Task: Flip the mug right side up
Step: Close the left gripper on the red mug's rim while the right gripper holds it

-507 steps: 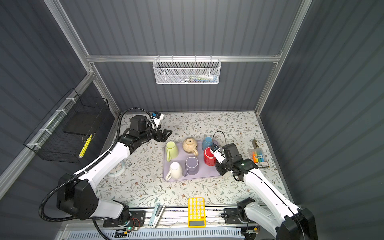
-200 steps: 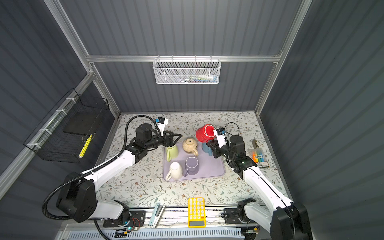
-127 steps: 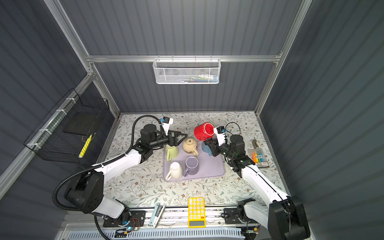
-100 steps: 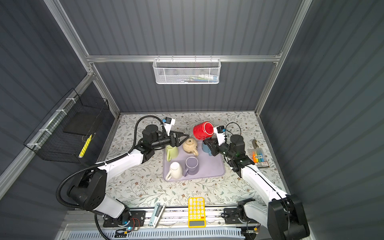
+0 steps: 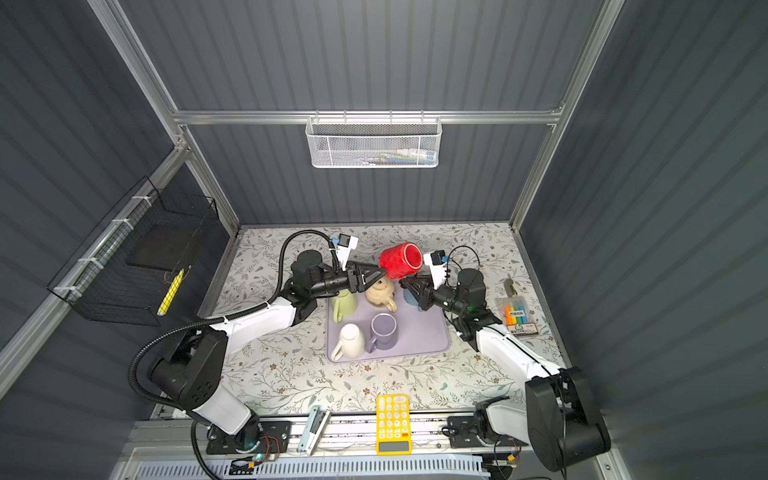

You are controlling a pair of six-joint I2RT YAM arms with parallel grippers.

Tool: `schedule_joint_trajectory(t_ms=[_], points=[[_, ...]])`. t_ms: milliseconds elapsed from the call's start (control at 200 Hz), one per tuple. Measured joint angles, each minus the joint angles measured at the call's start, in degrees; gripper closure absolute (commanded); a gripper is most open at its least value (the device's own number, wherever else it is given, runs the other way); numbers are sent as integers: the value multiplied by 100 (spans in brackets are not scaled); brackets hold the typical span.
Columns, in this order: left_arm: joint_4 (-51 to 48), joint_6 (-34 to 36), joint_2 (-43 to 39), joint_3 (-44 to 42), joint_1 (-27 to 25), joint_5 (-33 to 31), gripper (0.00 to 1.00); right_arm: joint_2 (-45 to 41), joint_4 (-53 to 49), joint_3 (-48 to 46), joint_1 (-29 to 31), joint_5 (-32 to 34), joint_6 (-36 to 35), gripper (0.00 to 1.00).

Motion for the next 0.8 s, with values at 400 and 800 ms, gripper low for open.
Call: schedule_joint_trajectory(t_ms=[400,800], points=[[1266,-831,490,66,0,317,50,446,922,-109,70,-275,566,100],[1867,-1329,612,90,-26,431,66,1097,2166,-122,114,-428,1145,100]])
